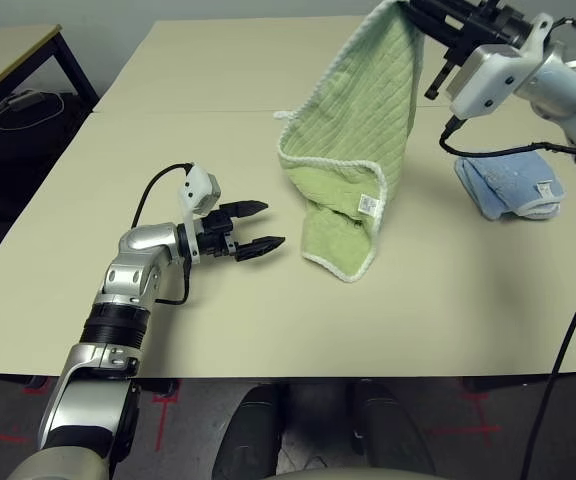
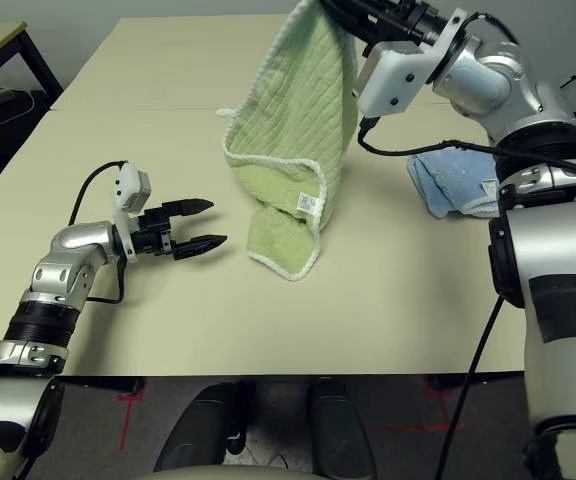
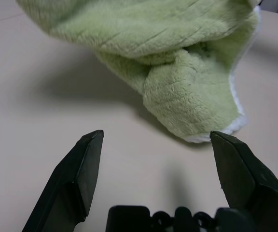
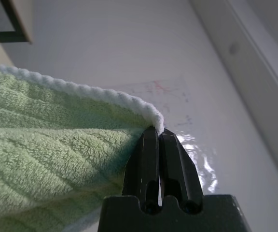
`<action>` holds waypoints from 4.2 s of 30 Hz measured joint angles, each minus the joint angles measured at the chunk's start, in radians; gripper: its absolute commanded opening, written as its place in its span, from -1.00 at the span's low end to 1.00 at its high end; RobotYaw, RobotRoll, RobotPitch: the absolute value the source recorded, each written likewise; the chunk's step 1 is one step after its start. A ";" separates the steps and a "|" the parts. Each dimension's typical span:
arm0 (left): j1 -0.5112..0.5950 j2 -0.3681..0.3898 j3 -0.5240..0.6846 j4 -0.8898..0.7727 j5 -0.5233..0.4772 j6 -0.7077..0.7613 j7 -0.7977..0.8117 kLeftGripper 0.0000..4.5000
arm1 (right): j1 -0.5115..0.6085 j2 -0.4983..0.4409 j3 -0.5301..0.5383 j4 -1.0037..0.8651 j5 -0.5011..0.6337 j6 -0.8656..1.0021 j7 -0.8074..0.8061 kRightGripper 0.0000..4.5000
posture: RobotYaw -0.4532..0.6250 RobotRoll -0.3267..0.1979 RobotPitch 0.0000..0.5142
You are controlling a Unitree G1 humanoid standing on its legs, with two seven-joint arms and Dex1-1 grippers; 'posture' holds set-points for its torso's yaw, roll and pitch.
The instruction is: Fold the towel and set it aside.
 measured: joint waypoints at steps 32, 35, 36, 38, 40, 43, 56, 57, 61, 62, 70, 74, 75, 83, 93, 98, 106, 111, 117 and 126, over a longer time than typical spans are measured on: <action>-0.119 -0.156 0.015 -0.119 -0.102 0.403 0.177 1.00 | -0.005 0.283 -0.343 0.026 0.652 0.368 0.523 -0.98 | -0.02 0.25 -0.52; -0.119 -0.138 0.005 -0.127 -0.103 0.438 0.178 1.00 | -0.029 0.286 -0.342 0.026 0.640 0.373 0.501 -0.98 | -0.02 0.25 -0.52; -0.120 -0.133 0.004 -0.127 -0.100 0.444 0.187 1.00 | -0.032 0.286 -0.341 0.026 0.634 0.375 0.497 -0.98 | -0.02 0.25 -0.52; -0.142 -0.133 0.004 -0.110 -0.069 0.448 0.258 1.00 | -0.032 0.288 -0.333 0.026 0.622 0.378 0.493 -0.98 | 0.02 0.25 -0.52; -0.203 -0.137 0.016 -0.066 -0.028 0.452 0.366 1.00 | -0.032 0.293 -0.320 0.026 0.608 0.381 0.492 -0.98 | 0.02 0.25 -0.51; -0.283 -0.142 0.065 -0.053 -0.024 0.512 0.483 1.00 | -0.032 0.298 -0.313 0.026 0.592 0.388 0.483 -0.98 | 0.03 0.25 -0.50; -0.356 -0.226 0.214 -0.263 -0.180 0.847 0.700 1.00 | 0.029 0.338 -0.290 0.023 0.556 0.450 0.443 -0.98 | 0.06 0.25 -0.45; -0.357 -0.226 0.218 -0.265 -0.182 0.854 0.708 1.00 | 0.041 0.343 -0.285 0.020 0.556 0.452 0.444 -0.98 | 0.06 0.25 -0.45; -0.359 -0.230 0.220 -0.279 -0.188 0.871 0.731 1.00 | 0.071 0.354 -0.273 0.020 0.552 0.458 0.444 -0.98 | 0.07 0.25 -0.44; -0.366 -0.237 0.219 -0.280 -0.193 0.872 0.737 1.00 | 0.071 0.354 -0.273 0.020 0.552 0.459 0.444 -0.98 | 0.07 0.25 -0.44; -0.456 -0.344 0.182 -0.263 -0.177 0.791 0.799 1.00 | 0.071 0.362 -0.272 0.014 0.549 0.475 0.443 -0.98 | 0.08 0.25 -0.44; -0.473 -0.375 0.110 -0.208 -0.132 0.704 0.797 1.00 | 0.071 0.366 -0.272 0.013 0.550 0.479 0.443 -0.98 | 0.07 0.25 -0.43; -0.470 -0.377 0.088 -0.192 -0.117 0.687 0.794 1.00 | 0.071 0.367 -0.272 0.012 0.550 0.480 0.443 -0.98 | 0.06 0.25 -0.43; -0.348 -0.321 -0.063 -0.108 0.007 0.586 0.728 1.00 | 0.071 0.361 -0.274 0.011 0.550 0.489 0.442 -0.98 | 0.05 0.25 -0.42; -0.314 -0.294 -0.039 -0.025 0.059 0.548 0.734 1.00 | 0.009 0.322 -0.307 -0.005 0.584 0.490 0.442 -0.98 | 0.05 0.25 -0.42; -0.327 -0.334 0.088 0.032 0.017 0.566 0.801 1.00 | 0.007 0.307 -0.320 -0.005 0.593 0.491 0.442 -0.98 | 0.05 0.25 -0.42; -0.371 -0.344 0.151 -0.079 -0.110 0.682 0.747 1.00 | 0.023 0.330 -0.315 -0.006 0.592 0.495 0.443 -0.98 | 0.06 0.25 -0.43; -0.320 -0.283 0.083 -0.140 -0.107 0.698 0.693 1.00 | 0.021 0.355 -0.314 -0.006 0.591 0.511 0.422 -0.98 | 0.07 0.25 -0.43; -0.276 -0.282 0.080 -0.162 -0.106 0.709 0.703 1.00 | -0.046 0.356 -0.334 -0.005 0.609 0.517 0.393 -0.98 | 0.08 0.25 -0.45; -0.275 -0.285 0.079 -0.162 -0.099 0.702 0.712 1.00 | -0.117 0.346 -0.398 0.000 0.644 0.502 0.290 -0.98 | 0.07 0.25 -0.44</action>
